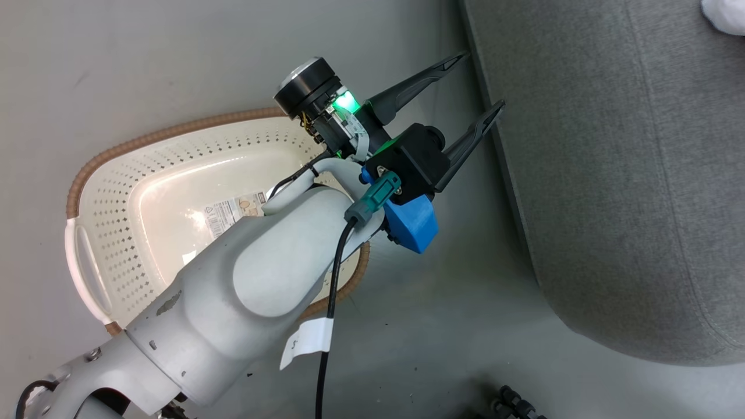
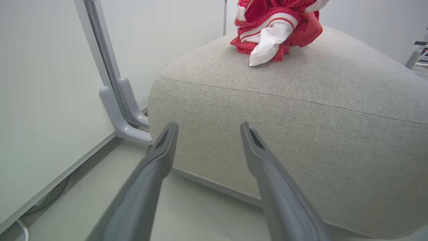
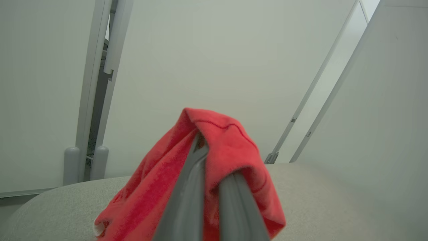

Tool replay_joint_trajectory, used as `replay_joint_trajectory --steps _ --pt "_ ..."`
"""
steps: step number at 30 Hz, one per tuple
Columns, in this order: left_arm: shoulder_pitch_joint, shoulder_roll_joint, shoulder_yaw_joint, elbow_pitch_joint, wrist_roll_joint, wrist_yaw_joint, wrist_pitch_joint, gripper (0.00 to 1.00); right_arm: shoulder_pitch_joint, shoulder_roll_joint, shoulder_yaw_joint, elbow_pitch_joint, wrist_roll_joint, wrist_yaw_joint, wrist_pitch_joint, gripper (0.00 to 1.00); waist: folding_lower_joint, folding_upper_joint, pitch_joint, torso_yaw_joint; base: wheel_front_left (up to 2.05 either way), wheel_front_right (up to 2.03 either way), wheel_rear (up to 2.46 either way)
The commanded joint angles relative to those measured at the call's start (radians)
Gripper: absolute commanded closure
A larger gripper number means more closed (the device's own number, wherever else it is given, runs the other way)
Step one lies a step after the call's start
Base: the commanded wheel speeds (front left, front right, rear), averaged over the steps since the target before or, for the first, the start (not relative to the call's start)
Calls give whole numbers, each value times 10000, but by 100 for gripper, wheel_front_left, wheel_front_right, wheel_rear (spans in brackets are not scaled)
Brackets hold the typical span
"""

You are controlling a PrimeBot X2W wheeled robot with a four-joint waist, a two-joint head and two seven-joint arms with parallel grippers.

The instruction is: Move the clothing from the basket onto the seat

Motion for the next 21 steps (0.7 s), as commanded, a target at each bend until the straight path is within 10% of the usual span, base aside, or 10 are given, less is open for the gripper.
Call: replay_joint_trajectory --steps 1,15,16,17,21 --pt "-160 46 -26 -71 55 30 -8 0 149 146 12 146 -44 1 0 100 -1 0 136 99 0 0 0" --pt "-61 359 -78 -151 -113 158 90 0 865 1058 236 1335 -300 1 0 100 -1 0 128 31 0 0 0" --pt "-31 370 -82 -138 -131 172 82 0 891 1096 179 1250 -295 1 -2 73 -1 0 64 6 0 0 0" --pt "1 362 -87 -132 -136 185 67 0 972 1141 125 1159 -293 1 -2 5 -1 0 -5 -16 0 0 0" --pt "204 300 -80 -41 -249 224 -83 0 1577 1319 -64 856 -327 1 -2 0 -1 0 -457 -98 0 0 0"
